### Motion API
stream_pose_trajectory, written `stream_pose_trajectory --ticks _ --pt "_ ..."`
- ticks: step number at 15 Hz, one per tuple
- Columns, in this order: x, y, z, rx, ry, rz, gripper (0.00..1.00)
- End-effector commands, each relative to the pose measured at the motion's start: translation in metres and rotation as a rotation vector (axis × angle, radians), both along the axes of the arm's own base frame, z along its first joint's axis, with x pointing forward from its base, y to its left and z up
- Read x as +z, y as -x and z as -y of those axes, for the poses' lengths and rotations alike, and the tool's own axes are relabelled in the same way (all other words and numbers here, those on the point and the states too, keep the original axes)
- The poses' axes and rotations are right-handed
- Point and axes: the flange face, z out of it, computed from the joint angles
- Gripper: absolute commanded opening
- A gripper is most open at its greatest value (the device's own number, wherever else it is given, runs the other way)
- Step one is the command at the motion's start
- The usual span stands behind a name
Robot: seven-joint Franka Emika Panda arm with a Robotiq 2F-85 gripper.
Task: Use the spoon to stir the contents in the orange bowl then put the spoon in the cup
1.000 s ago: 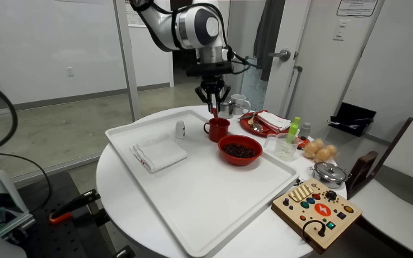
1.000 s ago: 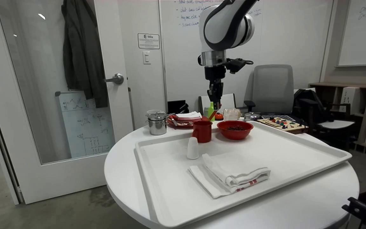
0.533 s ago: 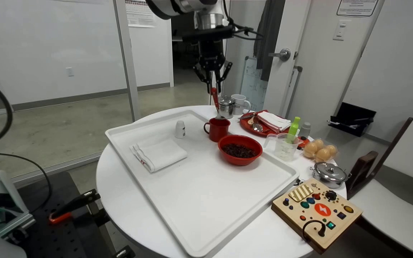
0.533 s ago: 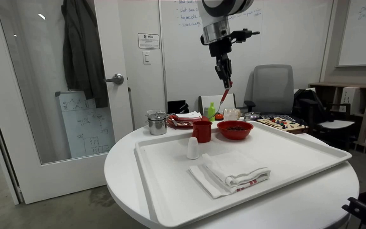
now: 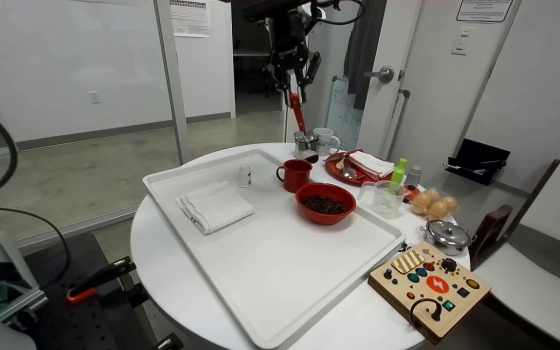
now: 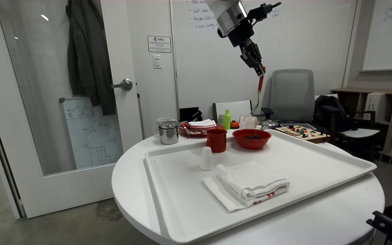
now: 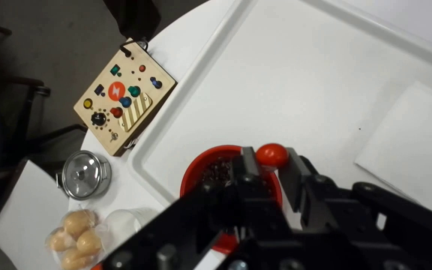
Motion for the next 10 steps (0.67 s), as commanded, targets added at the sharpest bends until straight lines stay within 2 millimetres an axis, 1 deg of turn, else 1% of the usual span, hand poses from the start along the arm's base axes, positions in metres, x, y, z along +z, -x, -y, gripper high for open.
stream_pose_trajectory --ticks 1,4,5,7,10 --pt "-0.022 -0.015 -0.001 -0.047 0.085 -0.078 0.12" --pt "-0.054 -0.026 0.003 -0.074 0.088 -0.121 0.12" --pt "-0.062 -0.03 0.005 -0.085 0.089 -0.121 0.12" --pt "-0.071 -0.038 0.008 -0.097 0.092 -0.104 0.12" --pt "-0.074 -0.048 0.014 -0.121 0.101 -0.081 0.12"
